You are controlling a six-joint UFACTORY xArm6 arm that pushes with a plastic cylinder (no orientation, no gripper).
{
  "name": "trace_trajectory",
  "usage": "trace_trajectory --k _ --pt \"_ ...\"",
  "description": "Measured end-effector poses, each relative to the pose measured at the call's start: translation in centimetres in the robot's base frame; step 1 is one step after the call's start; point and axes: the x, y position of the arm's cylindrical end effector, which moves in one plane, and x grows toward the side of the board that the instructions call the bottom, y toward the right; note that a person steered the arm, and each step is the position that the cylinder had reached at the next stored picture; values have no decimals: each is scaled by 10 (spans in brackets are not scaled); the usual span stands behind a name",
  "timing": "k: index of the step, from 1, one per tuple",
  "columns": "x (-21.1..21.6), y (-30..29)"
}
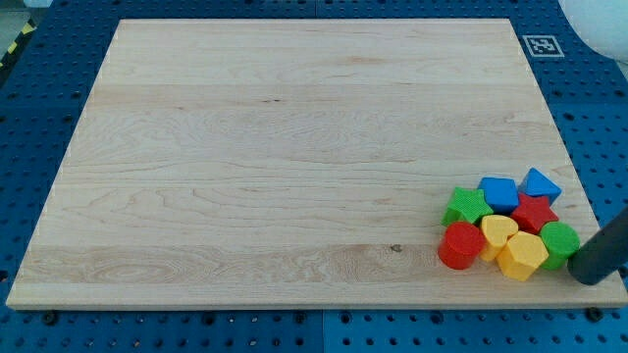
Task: Move green star towards left side of the board
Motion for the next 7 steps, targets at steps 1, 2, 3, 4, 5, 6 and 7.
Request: trace_trajectory --k 1,2,3,4,5,6,7 --pt "-11 -1" --pt "-17 -14" --pt "-22 -36" --pt "-35 -58" --pt "-53 -85" --pt "-71 -111" --pt "-95 -139"
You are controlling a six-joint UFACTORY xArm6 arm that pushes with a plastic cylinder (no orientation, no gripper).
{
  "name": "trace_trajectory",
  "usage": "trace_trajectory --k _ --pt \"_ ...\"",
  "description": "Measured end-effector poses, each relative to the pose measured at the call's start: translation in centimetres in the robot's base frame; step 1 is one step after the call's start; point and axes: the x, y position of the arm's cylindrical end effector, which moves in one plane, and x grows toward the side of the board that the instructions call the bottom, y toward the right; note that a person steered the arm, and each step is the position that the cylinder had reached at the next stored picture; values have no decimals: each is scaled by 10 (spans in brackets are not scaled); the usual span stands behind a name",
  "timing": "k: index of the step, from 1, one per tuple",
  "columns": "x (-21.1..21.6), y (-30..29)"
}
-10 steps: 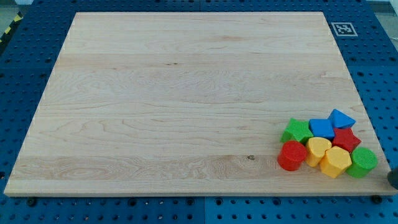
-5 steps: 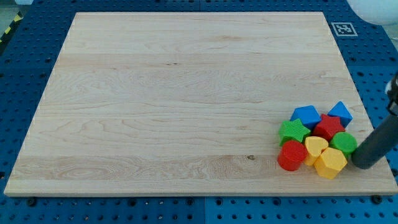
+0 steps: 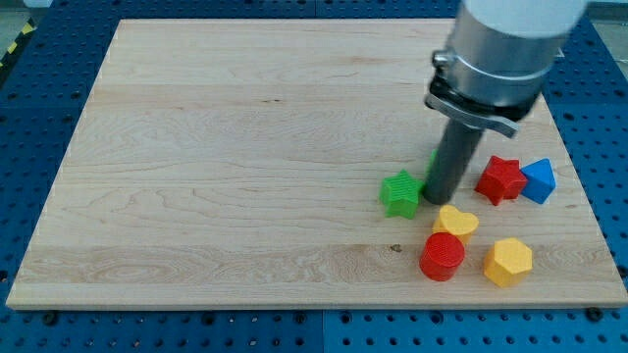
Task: Move green star towards left side of the board
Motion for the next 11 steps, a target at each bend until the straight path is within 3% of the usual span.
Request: trace_trajectory --k 1,3,5,7,11 --pt "-27 -21" --pt "20 -21" --pt "30 -26" --pt "26 -96" --pt "33 -157"
